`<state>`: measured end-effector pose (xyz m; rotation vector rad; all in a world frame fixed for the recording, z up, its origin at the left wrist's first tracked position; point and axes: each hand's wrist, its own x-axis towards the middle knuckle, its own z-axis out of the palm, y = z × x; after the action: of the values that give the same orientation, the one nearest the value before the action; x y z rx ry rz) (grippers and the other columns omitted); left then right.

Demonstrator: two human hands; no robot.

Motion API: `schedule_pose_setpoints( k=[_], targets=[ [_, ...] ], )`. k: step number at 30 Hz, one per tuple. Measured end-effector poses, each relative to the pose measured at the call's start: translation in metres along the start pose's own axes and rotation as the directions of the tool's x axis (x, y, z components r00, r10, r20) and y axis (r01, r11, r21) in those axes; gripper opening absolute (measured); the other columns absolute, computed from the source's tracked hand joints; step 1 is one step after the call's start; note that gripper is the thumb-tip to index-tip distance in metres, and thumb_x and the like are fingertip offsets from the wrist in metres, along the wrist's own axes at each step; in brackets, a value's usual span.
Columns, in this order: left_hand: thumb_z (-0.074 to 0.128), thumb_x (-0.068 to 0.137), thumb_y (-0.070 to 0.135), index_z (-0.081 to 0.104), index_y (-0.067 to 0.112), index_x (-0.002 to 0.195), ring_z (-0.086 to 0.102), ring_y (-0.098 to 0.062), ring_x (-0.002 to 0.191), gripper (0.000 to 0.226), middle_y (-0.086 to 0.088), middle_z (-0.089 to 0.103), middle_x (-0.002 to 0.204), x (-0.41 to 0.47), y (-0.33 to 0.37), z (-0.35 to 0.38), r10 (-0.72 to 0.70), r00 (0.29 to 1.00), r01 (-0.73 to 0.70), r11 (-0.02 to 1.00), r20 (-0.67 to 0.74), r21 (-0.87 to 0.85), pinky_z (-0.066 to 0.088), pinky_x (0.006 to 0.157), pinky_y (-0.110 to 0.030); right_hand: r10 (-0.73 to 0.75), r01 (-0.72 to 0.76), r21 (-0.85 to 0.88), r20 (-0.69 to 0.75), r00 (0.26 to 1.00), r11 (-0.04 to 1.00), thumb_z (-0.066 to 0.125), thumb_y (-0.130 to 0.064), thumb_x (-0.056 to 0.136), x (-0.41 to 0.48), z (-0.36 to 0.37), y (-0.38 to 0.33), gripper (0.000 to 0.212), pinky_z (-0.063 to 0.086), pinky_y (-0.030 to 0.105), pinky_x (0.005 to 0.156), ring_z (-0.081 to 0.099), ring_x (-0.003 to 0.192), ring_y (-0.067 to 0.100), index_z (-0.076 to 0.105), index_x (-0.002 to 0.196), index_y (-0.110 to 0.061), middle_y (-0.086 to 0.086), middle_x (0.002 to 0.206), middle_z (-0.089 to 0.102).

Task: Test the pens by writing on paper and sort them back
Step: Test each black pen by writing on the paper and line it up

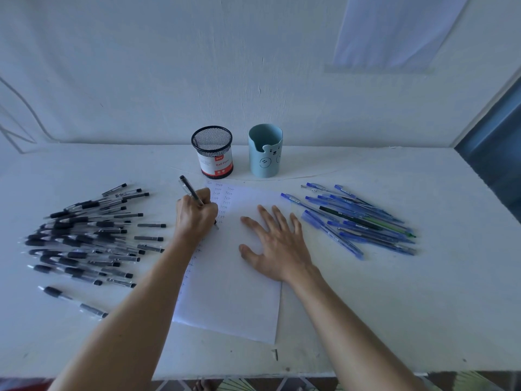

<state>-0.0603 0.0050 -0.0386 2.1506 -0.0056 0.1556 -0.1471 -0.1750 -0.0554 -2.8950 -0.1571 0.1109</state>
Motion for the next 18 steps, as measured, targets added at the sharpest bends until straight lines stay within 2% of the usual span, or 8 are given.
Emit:
schedule_pose_setpoints(
  k=[6, 9, 11, 13, 15, 18],
  targets=[
    [0.043, 0.063, 0.001, 0.026, 0.015, 0.059, 0.022, -0.02, 0.059, 0.023, -0.004, 0.024, 0.058, -0.002, 0.002, 0.001, 0.027, 1.0, -0.027, 1.0, -0.007, 0.003, 0.019, 0.047, -0.026, -0.003, 0.003, 0.001, -0.002, 1.0, 1.0, 0.011, -0.073, 0.077, -0.001, -0.001, 0.0, 0.08, -0.004, 0.053, 0.12, -0.003, 0.153, 0.021, 0.016, 0.152, -0.047, -0.005, 0.167, 0.001],
    [0.046, 0.066, -0.001, 0.03, 0.013, 0.059, 0.029, -0.022, 0.056, 0.023, -0.005, 0.031, 0.056, 0.002, -0.002, 0.001, -0.02, 1.0, 0.02, 1.0, -0.004, -0.017, 0.024, 0.047, -0.026, -0.005, 0.005, 0.005, 0.002, 1.0, 1.0, 0.011, -0.073, 0.077, 0.0, -0.001, 0.0, 0.08, -0.004, 0.053, 0.12, -0.004, 0.153, 0.021, 0.015, 0.152, -0.047, -0.005, 0.167, 0.001],
    [0.051, 0.065, 0.002, 0.042, 0.012, 0.06, 0.038, -0.021, 0.051, 0.014, -0.005, 0.041, 0.053, 0.006, -0.008, -0.002, -0.078, 0.997, 0.079, 0.979, 0.013, -0.186, 0.03, 0.048, -0.027, -0.01, 0.01, 0.007, 0.0, 1.0, 1.0, 0.015, -0.073, 0.08, 0.0, 0.0, 0.0, 0.078, -0.004, 0.053, 0.121, -0.004, 0.153, 0.021, 0.016, 0.152, -0.045, -0.006, 0.167, 0.001],
    [0.053, 0.071, 0.009, 0.053, 0.02, 0.071, 0.038, -0.019, 0.045, 0.011, 0.0, 0.045, 0.048, 0.011, -0.013, -0.005, -0.116, 0.993, 0.11, 0.905, 0.011, -0.411, 0.03, 0.047, -0.026, -0.006, 0.007, 0.049, -0.025, 1.0, 0.999, 0.031, -0.07, 0.087, -0.001, 0.001, 0.001, 0.075, -0.002, 0.051, 0.121, -0.002, 0.153, 0.019, 0.021, 0.152, -0.033, -0.007, 0.167, 0.005],
    [0.055, 0.088, 0.024, 0.049, 0.024, 0.088, 0.035, -0.015, 0.04, 0.005, 0.007, 0.042, 0.046, 0.014, -0.014, -0.005, -0.166, 0.986, 0.139, 0.828, 0.0, -0.544, 0.027, 0.043, -0.023, 0.01, -0.005, 0.097, -0.045, 0.999, 0.995, 0.044, -0.066, 0.09, -0.001, 0.001, 0.001, 0.075, -0.002, 0.049, 0.122, 0.0, 0.153, 0.017, 0.026, 0.147, -0.022, -0.008, 0.166, 0.009],
    [0.04, 0.104, 0.049, 0.051, 0.02, 0.103, 0.033, -0.017, 0.034, 0.031, 0.003, 0.04, 0.045, 0.014, -0.011, -0.005, -0.191, 0.982, 0.158, 0.803, 0.003, -0.574, 0.026, 0.037, -0.022, 0.015, -0.006, 0.134, -0.069, 0.998, 0.991, 0.051, -0.065, 0.088, 0.0, 0.002, 0.004, 0.071, -0.002, 0.046, 0.122, 0.001, 0.153, 0.019, 0.034, 0.139, -0.019, -0.001, 0.165, 0.01]
  ],
)
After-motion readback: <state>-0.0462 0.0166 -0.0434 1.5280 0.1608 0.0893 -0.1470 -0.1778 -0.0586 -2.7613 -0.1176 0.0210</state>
